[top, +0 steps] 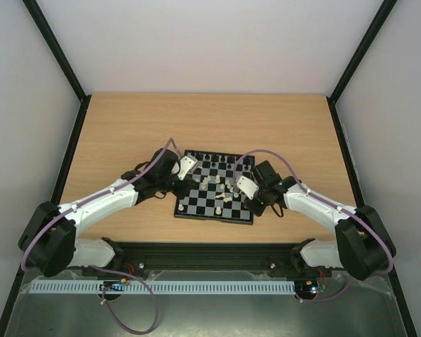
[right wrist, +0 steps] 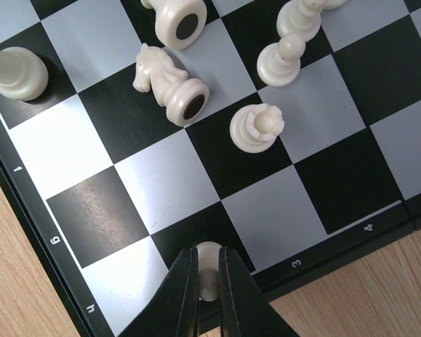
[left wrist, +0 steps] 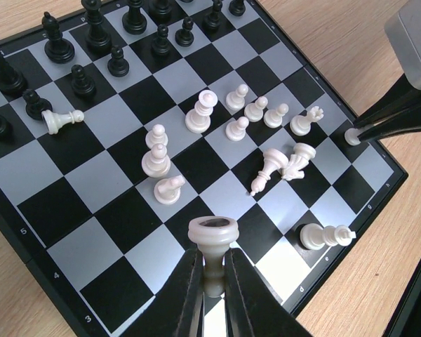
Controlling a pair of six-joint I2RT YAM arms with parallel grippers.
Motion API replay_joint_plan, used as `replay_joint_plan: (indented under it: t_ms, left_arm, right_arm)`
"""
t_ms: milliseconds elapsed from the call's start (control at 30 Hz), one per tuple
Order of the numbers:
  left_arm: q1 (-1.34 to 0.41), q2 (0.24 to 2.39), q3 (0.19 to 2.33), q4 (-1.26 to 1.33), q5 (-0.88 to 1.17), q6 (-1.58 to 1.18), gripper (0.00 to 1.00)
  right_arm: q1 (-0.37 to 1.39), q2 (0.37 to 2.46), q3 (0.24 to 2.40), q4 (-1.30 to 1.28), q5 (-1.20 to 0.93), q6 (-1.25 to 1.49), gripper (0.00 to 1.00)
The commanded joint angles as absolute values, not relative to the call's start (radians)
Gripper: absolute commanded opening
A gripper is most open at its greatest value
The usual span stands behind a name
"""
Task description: Set up the chess pieces on the board
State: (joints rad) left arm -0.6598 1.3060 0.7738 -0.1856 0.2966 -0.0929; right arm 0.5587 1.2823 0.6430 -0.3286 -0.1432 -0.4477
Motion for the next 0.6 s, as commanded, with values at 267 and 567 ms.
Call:
replay_joint_plan:
  t_ms: [267, 567]
  left_arm:
    - [-0.653, 1.327, 0.793, -0.190, 0.321, -0.081, 0.06]
    - [-0.655, 1.379, 0.809, -0.213, 0.481, -0.082, 0.07]
  right_arm:
    - [0.569, 1.305, 0.636, -0.354, -0.175, -0.454, 0.16]
    - [0.569, 1.188, 0.844, -0.507, -0.220, -0.544, 0.37]
